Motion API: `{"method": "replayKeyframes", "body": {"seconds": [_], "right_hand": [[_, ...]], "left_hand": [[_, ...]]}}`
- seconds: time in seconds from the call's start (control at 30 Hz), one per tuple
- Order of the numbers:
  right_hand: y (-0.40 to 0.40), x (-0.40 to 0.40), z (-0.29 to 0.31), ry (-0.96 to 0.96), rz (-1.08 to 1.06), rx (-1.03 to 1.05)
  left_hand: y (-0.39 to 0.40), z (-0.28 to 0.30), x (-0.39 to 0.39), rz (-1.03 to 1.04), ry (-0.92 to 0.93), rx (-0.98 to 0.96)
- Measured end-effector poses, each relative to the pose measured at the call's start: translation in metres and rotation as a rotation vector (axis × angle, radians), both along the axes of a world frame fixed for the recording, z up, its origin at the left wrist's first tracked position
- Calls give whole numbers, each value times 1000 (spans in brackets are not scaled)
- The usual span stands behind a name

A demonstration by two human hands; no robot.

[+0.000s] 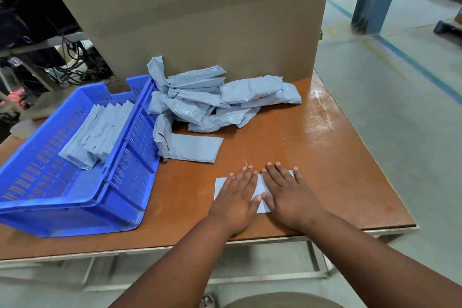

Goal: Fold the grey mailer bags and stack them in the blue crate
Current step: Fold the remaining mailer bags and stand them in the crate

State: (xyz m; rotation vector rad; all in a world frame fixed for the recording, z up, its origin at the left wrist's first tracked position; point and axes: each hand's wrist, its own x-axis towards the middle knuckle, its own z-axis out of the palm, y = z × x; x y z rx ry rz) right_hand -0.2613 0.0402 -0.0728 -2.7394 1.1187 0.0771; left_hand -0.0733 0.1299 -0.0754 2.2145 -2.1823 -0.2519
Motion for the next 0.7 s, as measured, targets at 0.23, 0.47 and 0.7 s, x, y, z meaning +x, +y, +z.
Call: {"method": "replayKeyframes", "body": {"seconds": [0.23, 0.47, 0.7], "right_hand": [[-26, -50, 0, -98, -150, -23], [-23, -54, 3, -297, -148, -41], [-16, -55, 9, -290, -47, -45]], "left_hand": [[21, 20, 65, 218, -83, 189], [-48, 64, 13, -43, -19, 117], [-87, 66, 2, 52, 4, 233]]}}
